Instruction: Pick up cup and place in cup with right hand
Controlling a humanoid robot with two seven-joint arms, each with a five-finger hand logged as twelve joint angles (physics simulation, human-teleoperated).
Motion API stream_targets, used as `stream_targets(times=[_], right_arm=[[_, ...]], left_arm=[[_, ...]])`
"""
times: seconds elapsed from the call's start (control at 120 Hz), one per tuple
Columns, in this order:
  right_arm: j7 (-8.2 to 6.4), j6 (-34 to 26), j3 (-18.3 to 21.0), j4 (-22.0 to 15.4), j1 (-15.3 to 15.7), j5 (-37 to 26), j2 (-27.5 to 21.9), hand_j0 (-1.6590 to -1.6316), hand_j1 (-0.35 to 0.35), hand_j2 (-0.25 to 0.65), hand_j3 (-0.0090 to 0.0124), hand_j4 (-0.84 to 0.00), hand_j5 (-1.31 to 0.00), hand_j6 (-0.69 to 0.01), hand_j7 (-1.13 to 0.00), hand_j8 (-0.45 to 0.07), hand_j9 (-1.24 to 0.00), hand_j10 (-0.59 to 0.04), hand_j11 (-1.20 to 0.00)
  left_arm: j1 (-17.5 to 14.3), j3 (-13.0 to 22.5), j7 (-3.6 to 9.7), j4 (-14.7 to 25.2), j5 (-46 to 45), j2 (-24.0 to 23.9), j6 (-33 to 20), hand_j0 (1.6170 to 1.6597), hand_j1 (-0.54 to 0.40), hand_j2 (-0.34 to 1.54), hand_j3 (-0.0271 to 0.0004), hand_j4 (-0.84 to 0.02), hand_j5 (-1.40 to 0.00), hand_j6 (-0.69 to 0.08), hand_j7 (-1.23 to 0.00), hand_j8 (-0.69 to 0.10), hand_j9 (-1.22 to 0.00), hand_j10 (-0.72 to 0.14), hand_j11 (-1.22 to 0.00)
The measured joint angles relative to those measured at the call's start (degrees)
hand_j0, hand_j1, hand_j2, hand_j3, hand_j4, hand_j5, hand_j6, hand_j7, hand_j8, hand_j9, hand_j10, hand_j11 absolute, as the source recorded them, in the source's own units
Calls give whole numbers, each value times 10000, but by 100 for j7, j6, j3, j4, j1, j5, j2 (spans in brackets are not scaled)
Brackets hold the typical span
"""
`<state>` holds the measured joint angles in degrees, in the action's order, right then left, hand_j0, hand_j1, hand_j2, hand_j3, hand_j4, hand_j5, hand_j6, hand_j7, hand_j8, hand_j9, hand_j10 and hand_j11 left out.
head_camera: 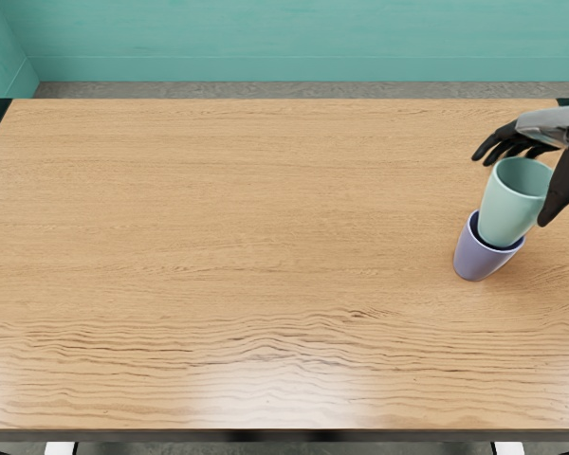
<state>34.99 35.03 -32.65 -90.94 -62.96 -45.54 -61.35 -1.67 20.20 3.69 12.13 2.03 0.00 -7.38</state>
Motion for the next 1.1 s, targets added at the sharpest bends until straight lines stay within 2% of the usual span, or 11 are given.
stream_targets(times=[0.175,0.417,0.575,0.833,0.942,1.1], right_arm=[[0,0,-12,3,29,46,12,-16576,-2173,-165,0,-1333,-1682,-1308,-1666,-1066,-1680,-1168,-1676],[-18,-1,-68,21,27,225,302,-16579,-2848,-85,0,-670,-795,-680,-782,-593,-792,-609,-789],[-232,-1,-279,131,21,664,535,-16580,-3013,-65,0,-497,-576,-512,-567,-464,-573,-463,-571],[-855,-2,-342,697,91,868,1482,-16580,-3111,-54,0,-374,-440,-387,-434,-366,-438,-358,-436],[-955,-2,-332,1039,141,829,2005,-16580,-3125,-53,0,-350,-417,-362,-412,-346,-415,-338,-414],[-998,-2,-362,1698,171,780,2479,-16581,-3128,-54,0,-336,-408,-346,-404,-335,-407,-327,-406]], left_arm=[[0,0,0,0,0,0,0,16581,3490,2,-1,-2,-2,-3,-1,-2,-1,-1,-1],[0,0,0,0,0,0,0,16581,3490,2,-1,-2,-2,-3,-1,-3,-1,-2,-1],[0,0,0,0,0,0,0,16581,3490,1,-1,-2,-2,-2,-1,-2,-1,-1,-1],[0,0,0,-1,0,0,0,16581,3490,1,-1,-1,-1,-2,-1,-1,-1,-1,-1],[0,0,0,-1,0,0,0,16581,3490,1,0,-2,-1,-3,-1,-2,-1,-1,-1],[0,1,0,0,0,0,0,16581,3490,1,0,-2,-1,-3,-1,-2,-1,-1,0]])
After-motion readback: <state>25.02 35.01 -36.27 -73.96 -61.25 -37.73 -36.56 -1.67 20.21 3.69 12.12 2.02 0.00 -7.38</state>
